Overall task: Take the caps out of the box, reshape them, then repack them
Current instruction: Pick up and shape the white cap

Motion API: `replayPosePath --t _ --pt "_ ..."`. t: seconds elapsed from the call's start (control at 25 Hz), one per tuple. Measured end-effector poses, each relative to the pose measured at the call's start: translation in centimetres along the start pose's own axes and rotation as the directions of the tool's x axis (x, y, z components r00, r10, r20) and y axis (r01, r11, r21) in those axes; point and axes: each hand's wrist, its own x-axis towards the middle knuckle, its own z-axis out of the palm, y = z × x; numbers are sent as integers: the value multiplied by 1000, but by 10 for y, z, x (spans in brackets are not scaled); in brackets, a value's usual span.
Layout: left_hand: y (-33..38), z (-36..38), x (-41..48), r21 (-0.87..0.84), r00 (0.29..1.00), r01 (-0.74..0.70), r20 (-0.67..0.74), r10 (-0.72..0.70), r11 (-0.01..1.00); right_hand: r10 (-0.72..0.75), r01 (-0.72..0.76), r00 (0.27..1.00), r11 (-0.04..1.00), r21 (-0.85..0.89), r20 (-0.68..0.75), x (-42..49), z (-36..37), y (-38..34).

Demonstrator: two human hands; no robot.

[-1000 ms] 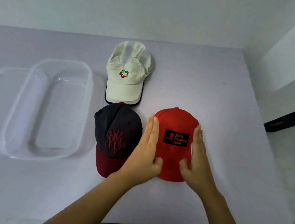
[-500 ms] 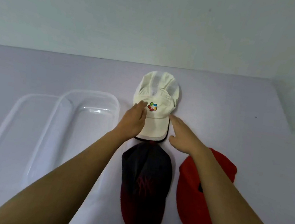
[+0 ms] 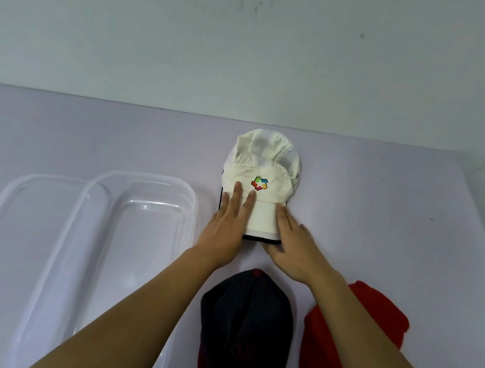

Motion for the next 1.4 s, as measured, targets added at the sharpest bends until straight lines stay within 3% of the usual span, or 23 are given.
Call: replayPosePath --t 0.2,0.32,0.44,0.6,0.76,0.92,1.0,1.12,1.2,1.28,1.36,1.4 --pt "18 -13 -14 15 982 -98 -158 99 995 11 11 957 997 75 -288 -8 -10 -18" --pt "26 -30 -25 -175 943 -129 -326 66 976 -7 66 927 987 145 -375 -19 -22 -33" --pt "40 -39 -41 -425 913 -153 -405 -36 892 1 129 924 941 313 -381 -38 -32 -52" --pt "68 -39 -66 -729 917 -238 -387 -100 642 77 165 928 792 587 -364 -58 -37 -76" --pt "79 -44 -80 -758 920 -261 -383 -83 598 42 200 928 781 592 -369 -73 -45 -81" --pt "89 -51 -89 -837 903 -271 -392 -174 474 60 255 915 681 687 -399 -79 -49 -91" --pt "93 -50 -94 -798 894 -290 -423 -148 528 17 298 908 677 673 -419 -81 -49 -96" --pt "94 -52 -97 -812 871 -321 -456 -185 487 26 334 877 685 647 -480 -81 -47 -101" --pt "85 -59 -102 -694 853 -344 -512 -97 633 -33 334 881 750 571 -473 -84 -47 -99" --pt "65 -63 -109 -496 887 -322 -456 73 806 -109 352 874 815 460 -474 -89 -47 -84" --pt "46 -66 -118 -436 941 -297 -284 184 849 -192 386 848 862 327 -494 -94 -49 -66" --pt "42 -70 -121 -478 956 -267 -244 166 837 -211 379 846 883 275 -490 -97 -51 -62"
